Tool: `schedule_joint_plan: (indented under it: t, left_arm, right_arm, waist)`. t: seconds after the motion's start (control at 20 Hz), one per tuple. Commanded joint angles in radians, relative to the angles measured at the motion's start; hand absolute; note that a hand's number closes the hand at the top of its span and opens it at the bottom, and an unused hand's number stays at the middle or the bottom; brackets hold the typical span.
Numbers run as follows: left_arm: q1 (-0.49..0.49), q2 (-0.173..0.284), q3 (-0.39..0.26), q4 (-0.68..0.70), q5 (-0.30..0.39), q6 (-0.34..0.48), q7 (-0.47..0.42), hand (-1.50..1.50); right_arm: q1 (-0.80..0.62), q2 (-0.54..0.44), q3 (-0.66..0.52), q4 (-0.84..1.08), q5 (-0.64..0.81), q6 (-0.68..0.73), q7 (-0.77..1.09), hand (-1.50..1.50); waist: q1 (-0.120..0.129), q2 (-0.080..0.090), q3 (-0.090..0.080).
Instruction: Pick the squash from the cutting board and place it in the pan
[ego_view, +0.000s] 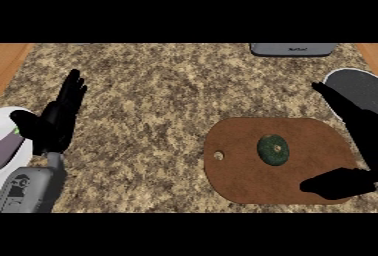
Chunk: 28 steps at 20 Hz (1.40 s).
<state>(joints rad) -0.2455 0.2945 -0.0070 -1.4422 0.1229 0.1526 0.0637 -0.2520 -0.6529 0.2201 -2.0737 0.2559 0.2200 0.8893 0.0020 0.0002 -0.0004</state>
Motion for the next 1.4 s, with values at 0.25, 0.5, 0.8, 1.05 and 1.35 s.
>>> schedule_joint_plan:
  t: [0.25,0.5,0.8,1.05,1.35]
  left_arm:
    - [-0.016,-0.027,0.028,0.013,-0.026,-0.023,0.006,0.00]
    - [0.010,-0.020,0.050,-0.017,-0.029,-0.055,0.017,0.00]
    - [0.019,-0.066,0.040,0.004,-0.067,-0.046,-0.007,0.00]
    - [0.030,-0.033,0.093,0.014,-0.032,-0.090,-0.026,0.00]
    - [0.032,-0.076,0.077,-0.011,-0.064,-0.073,-0.008,0.00]
  right_arm:
    - [0.083,0.125,0.025,0.094,0.094,0.065,-0.138,-1.50]
    - [0.050,0.147,0.019,0.094,0.109,0.176,-0.097,-1.50]
    - [-0.047,0.264,0.075,0.223,0.225,0.194,-0.075,-1.50]
    - [-0.003,0.196,0.057,0.217,0.255,0.292,-0.069,-1.50]
    - [-0.047,0.270,0.046,0.353,0.347,0.299,-0.120,-1.50]
  waist:
    - [-0.003,0.000,0.000]
    - [-0.003,0.000,0.000]
    - [0.000,0.001,0.000]
    - [-0.003,0.000,0.000]
    - [0.001,0.000,0.000]
